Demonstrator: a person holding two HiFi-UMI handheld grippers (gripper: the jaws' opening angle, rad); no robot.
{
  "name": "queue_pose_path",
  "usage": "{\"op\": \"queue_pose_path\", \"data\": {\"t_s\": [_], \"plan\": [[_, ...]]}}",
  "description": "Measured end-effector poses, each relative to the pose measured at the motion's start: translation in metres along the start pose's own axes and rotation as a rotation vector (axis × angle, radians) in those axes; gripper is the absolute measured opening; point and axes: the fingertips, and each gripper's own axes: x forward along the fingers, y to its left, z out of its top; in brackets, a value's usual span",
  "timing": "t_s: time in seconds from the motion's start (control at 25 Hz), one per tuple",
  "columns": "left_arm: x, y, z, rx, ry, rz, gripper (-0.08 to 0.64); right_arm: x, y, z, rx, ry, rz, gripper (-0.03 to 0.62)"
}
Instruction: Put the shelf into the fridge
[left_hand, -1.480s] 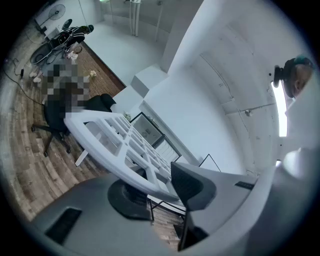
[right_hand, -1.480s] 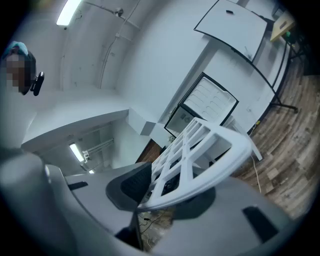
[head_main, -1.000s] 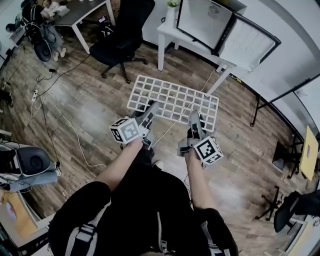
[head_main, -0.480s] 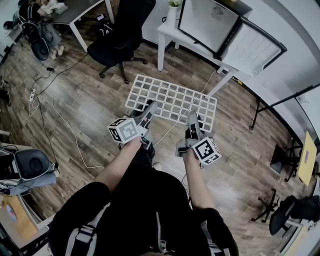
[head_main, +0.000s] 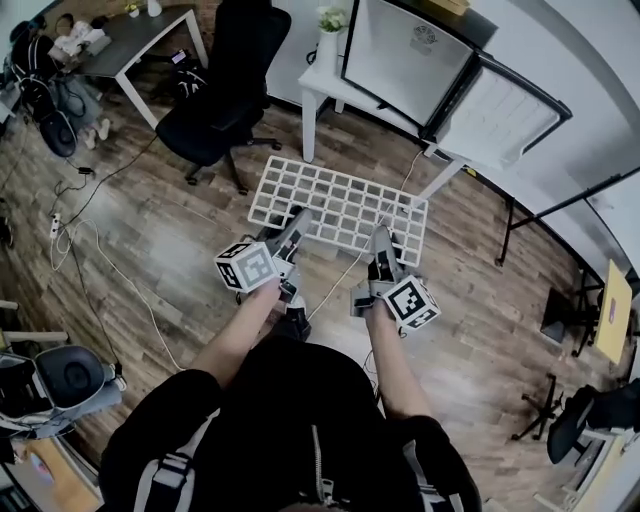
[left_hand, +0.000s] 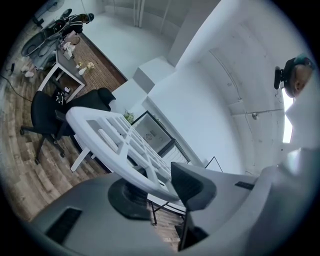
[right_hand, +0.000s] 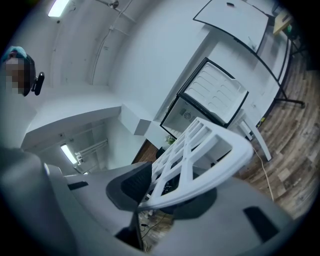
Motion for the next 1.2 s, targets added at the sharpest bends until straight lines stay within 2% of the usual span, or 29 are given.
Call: {"op": "queue_pose_path", "data": {"t_s": [0.28, 0.64, 0.92, 1.2], "plan": [[0.034, 0.027, 0.034, 0.005, 0.032, -0.038, 0.126, 0.046, 0.001, 0.002, -0.01, -0.035, -0.04, 0.127], [0.068, 0.044, 0.06, 0.005, 0.048, -0.06, 0.126, 0.087, 0.007, 0.015, -0.012, -0.061, -0.026, 0.127], [0.097, 0.064, 0.069, 0.006, 0.059, -0.045, 0.126, 0.118, -0.009, 0.02, 0.014, -0.057, -0.042, 0.127], [0.15, 0.084, 0.082, 0.011, 0.079, -0.046, 0.126, 0.167, -0.031, 0.039, 0.027, -0.066, -0.037, 0.127]]}}
